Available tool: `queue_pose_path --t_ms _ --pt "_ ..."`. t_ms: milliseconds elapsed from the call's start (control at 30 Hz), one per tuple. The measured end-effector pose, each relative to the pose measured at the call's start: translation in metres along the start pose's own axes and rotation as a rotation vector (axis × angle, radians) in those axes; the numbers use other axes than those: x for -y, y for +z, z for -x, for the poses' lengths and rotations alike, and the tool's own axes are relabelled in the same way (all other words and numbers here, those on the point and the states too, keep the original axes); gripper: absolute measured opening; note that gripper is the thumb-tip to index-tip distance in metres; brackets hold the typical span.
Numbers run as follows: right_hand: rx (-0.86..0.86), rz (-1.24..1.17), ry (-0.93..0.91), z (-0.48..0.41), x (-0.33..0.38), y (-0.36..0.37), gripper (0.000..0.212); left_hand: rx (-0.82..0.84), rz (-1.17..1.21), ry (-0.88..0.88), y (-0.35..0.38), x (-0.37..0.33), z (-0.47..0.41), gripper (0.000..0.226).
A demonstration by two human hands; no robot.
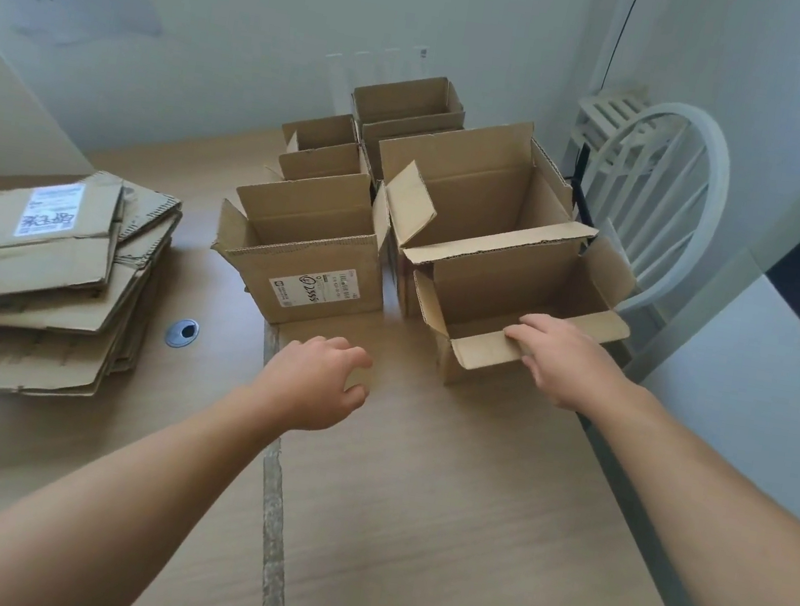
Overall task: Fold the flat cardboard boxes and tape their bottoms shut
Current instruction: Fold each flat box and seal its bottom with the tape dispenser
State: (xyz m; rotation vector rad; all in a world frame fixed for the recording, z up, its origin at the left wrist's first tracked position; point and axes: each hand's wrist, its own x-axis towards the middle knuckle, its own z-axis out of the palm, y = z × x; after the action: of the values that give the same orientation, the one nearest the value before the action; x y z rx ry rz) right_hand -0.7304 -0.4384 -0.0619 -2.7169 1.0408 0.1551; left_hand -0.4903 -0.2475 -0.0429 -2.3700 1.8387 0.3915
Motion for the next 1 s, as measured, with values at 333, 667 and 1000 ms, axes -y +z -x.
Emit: queue_pose_path --t_ms 333,667,1000 --pt "-0.098 0.084 -0.338 0.004 0.134 -0.021 0.038 -0.092 -0.003 -0.122 -0.008 0.051 0.043 0.040" --pt "-0.080 0.185 -0.509 -0.047 0.320 -0.001 0.034 -0.136 -0.047 -0.392 -0.006 0.197 0.141 0.037" --pt "-0.035 0.157 -0.439 -0.123 0.490 0.025 0.032 -0.262 0.008 -0.413 -0.006 0.388 0.154 0.041"
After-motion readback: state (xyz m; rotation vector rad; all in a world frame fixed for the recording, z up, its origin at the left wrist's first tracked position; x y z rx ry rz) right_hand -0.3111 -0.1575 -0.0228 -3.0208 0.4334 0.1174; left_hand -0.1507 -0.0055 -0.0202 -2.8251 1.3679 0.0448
